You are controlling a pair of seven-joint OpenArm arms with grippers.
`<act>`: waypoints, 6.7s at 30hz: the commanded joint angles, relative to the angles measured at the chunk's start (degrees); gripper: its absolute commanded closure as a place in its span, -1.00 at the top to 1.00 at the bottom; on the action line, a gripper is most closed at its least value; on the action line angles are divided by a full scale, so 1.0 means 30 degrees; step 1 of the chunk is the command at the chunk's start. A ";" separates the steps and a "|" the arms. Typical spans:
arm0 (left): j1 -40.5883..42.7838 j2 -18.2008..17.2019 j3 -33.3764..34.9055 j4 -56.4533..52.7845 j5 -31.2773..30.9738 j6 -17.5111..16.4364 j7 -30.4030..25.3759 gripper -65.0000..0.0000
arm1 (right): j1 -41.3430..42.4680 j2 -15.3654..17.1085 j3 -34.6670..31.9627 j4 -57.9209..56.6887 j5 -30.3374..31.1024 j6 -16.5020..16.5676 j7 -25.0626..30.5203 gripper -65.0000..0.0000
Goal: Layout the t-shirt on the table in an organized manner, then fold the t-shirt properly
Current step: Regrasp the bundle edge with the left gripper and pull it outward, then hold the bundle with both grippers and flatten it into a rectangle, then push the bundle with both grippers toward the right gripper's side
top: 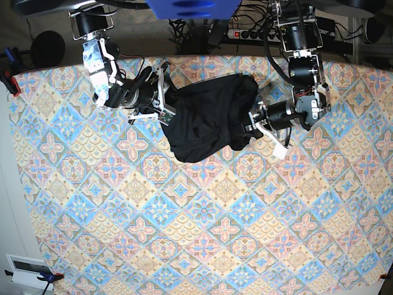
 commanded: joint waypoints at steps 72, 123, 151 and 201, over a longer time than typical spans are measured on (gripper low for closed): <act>0.4612 0.1019 0.1284 0.5973 0.0193 -0.0162 0.0705 -0.14 | 0.9435 -0.1891 -0.4577 -0.8244 0.1315 -0.0032 0.1751 -0.50; 0.7278 -0.1824 -0.0592 0.6384 0.3212 -0.0016 -0.1698 -0.72 | 1.0900 -0.3269 -0.5573 -0.9915 -0.3491 -0.0032 0.3070 -0.84; -0.3330 -0.1941 0.4009 -0.1792 0.5321 -0.0075 -0.4570 -0.72 | 0.6065 0.2827 -0.3053 -0.2735 -0.3373 -0.0032 -0.0505 -0.85; -0.4209 0.0491 0.7115 -0.5016 0.5995 -0.0075 -0.6680 -0.72 | 0.2079 0.1420 0.4039 -0.1856 -0.3373 -0.0032 0.0843 -0.94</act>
